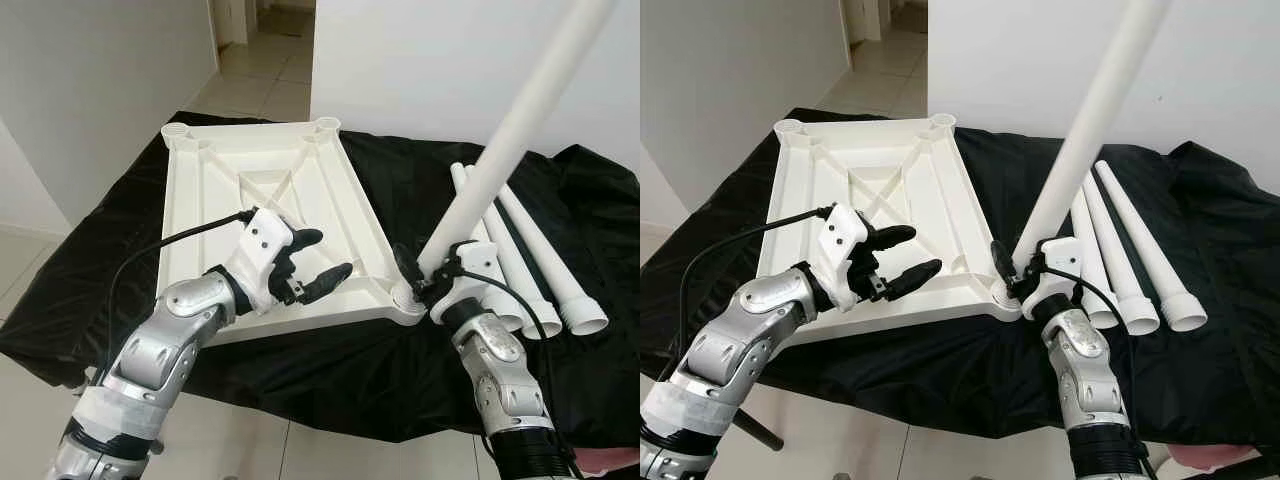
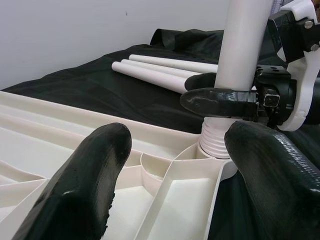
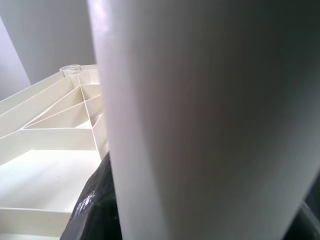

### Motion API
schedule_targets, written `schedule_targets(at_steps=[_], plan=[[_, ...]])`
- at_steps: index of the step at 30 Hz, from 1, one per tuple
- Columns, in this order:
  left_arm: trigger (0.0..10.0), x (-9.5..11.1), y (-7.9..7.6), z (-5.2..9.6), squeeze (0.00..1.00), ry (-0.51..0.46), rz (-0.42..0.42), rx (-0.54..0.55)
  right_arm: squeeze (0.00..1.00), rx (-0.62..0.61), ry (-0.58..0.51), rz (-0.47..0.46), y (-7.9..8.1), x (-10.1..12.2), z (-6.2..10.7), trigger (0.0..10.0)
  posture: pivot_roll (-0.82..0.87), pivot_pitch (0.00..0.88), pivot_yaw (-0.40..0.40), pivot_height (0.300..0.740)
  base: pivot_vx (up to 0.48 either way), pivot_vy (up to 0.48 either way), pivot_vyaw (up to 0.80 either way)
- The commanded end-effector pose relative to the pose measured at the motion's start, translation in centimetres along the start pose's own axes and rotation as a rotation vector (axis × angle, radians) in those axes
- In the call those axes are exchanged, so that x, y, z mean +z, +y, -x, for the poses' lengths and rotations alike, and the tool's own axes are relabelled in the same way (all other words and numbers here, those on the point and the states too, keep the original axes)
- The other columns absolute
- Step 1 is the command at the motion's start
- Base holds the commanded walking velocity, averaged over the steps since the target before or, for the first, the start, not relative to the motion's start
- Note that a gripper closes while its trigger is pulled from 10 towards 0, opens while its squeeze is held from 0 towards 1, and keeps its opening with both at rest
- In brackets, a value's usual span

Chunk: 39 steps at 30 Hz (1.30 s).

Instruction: Building children table

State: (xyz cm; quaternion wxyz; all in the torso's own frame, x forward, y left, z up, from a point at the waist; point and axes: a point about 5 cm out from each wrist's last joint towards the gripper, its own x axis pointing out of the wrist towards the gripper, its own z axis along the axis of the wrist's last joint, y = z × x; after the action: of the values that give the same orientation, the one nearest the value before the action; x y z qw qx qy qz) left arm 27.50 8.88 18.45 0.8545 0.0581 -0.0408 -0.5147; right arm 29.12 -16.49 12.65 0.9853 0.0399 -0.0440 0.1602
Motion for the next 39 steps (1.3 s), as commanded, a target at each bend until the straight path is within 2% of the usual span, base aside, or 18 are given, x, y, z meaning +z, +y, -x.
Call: schedule_targets(at_steps=[1,4,12,15,16,20,21,23,25,33,39], plan=[[10.0,0.1,-0.6,-0.1,0.0,0.004,-0.002,-0.084,0.0,-0.03,0.145,-0.042,-0.2,-2.9,0.9,10.0,-0.05,0.0,-0.023,0.74,0.0,0.0,0.0],[10.0,0.2,-0.5,-0.2,0.0,0.004,-0.004,-0.083,0.0,0.035,0.114,0.115,0.2,-2.8,1.4,10.0,-0.05,0.0,-0.021,0.74,0.0,0.0,0.0],[10.0,0.2,-0.4,-0.1,0.0,0.008,-0.009,-0.085,0.0,0.102,0.066,0.199,0.6,-2.4,1.9,10.0,-0.05,0.0,-0.021,0.74,0.0,0.0,0.0],[10.0,0.2,-0.4,-0.1,0.0,0.008,-0.009,-0.086,0.0,0.102,0.069,0.187,0.6,-2.5,1.9,10.0,-0.05,0.0,-0.015,0.74,0.0,0.0,0.0],[10.0,0.2,-0.3,-0.1,0.0,0.009,-0.009,-0.088,0.0,0.082,0.092,0.136,0.4,-2.8,2.0,10.0,-0.05,0.0,-0.012,0.74,0.0,0.0,0.0],[10.0,0.3,-0.3,0.0,0.0,0.01,-0.008,-0.088,0.0,0.073,0.099,0.114,0.3,-3.0,2.0,10.0,-0.05,0.0,-0.012,0.74,0.0,0.0,0.0],[10.0,0.3,-0.3,0.0,0.0,0.01,-0.008,-0.089,0.0,0.049,0.11,0.071,0.0,-3.2,1.9,10.0,-0.05,0.0,-0.012,0.74,0.0,0.0,0.0],[10.0,0.3,-0.3,0.0,0.0,0.01,-0.008,-0.089,0.0,0.049,0.11,0.071,0.0,-3.2,1.9,10.0,-0.05,0.0,-0.012,0.74,0.0,0.0,0.0],[10.0,0.3,-0.3,0.0,0.0,0.01,-0.009,-0.09,0.0,0.005,0.153,0.012,-0.5,-3.9,1.9,10.0,-0.05,0.0,-0.011,0.74,0.0,0.0,0.0],[10.0,0.6,-0.2,-0.1,0.0,0.007,-0.019,-0.091,0.0,-0.006,0.16,0.006,-0.5,-4.1,1.7,10.0,-0.05,0.0,-0.01,0.74,0.0,0.0,0.0],[10.0,0.9,0.1,-0.3,0.0,-0.002,-0.028,-0.095,0.0,0.009,0.136,0.044,-0.3,-3.8,1.7,10.0,-0.05,0.0,-0.008,0.74,0.0,0.0,0.0]])
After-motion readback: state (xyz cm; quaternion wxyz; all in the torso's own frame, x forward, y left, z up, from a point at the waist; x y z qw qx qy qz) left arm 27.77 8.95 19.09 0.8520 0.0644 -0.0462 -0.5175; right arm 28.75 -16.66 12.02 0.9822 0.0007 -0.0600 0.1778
